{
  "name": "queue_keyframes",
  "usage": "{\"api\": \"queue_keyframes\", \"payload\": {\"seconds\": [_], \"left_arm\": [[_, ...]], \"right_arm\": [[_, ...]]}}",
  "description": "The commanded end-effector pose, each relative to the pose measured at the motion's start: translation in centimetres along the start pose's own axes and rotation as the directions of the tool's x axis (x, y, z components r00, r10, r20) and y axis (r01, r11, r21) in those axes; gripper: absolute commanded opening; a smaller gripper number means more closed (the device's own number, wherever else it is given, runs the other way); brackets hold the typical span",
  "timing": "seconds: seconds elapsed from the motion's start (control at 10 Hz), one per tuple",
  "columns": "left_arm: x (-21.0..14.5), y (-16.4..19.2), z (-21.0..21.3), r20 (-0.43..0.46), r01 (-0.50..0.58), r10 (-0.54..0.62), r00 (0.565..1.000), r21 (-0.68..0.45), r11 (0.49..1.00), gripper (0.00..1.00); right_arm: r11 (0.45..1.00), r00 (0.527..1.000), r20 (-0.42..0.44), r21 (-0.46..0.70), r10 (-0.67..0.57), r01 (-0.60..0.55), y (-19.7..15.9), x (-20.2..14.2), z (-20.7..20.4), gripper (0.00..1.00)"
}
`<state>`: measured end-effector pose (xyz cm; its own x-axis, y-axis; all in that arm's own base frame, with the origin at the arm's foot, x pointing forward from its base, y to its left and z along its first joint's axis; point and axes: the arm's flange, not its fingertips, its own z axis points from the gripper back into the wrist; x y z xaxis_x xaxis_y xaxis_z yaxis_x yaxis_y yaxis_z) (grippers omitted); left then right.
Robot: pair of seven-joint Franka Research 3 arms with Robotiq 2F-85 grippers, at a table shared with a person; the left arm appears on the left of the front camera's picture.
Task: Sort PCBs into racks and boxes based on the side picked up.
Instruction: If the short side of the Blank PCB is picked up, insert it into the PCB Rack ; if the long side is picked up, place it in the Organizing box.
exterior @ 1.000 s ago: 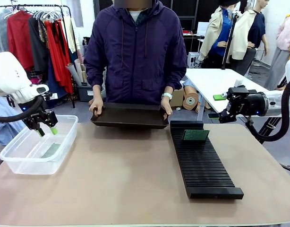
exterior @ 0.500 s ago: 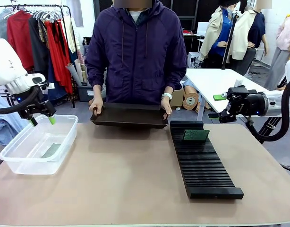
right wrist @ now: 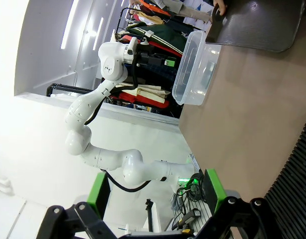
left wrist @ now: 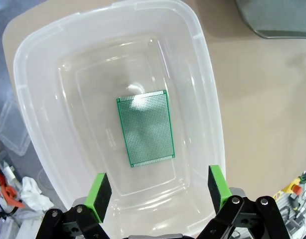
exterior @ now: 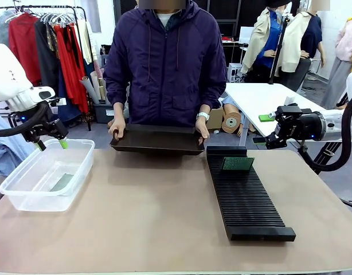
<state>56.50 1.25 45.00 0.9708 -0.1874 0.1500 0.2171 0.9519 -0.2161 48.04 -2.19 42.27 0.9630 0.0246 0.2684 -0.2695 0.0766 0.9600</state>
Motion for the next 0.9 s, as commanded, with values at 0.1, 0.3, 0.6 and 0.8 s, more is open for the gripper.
{"api": "queue_keyframes", "payload": {"seconds": [0.1, 0.3, 0.6, 0.8], "left_arm": [[-0.4, -0.2, -0.1, 0.009, -0.007, 0.007, 1.0, 0.006, 1.0, 1.0], [-0.3, -0.3, -0.2, 0.012, -0.005, 0.005, 1.0, 0.001, 1.0, 1.0], [-0.4, -0.2, 0.2, 0.078, 0.008, 0.003, 0.997, -0.139, 0.99, 1.0], [-0.6, 0.9, 0.9, 0.15, 0.045, 0.011, 0.989, -0.364, 0.93, 1.0]], "right_arm": [[1.0, 1.0, -0.001, -0.005, 0.011, -0.011, 0.2, 0.1, -0.1, 1.0], [1.0, 1.0, -0.001, -0.005, 0.011, -0.011, 0.2, 0.1, -0.1, 1.0], [1.0, 1.0, -0.001, -0.005, 0.011, -0.011, 0.2, 0.1, -0.1, 1.0], [1.0, 1.0, -0.001, -0.005, 0.011, -0.011, 0.2, 0.1, -0.1, 1.0]]}}
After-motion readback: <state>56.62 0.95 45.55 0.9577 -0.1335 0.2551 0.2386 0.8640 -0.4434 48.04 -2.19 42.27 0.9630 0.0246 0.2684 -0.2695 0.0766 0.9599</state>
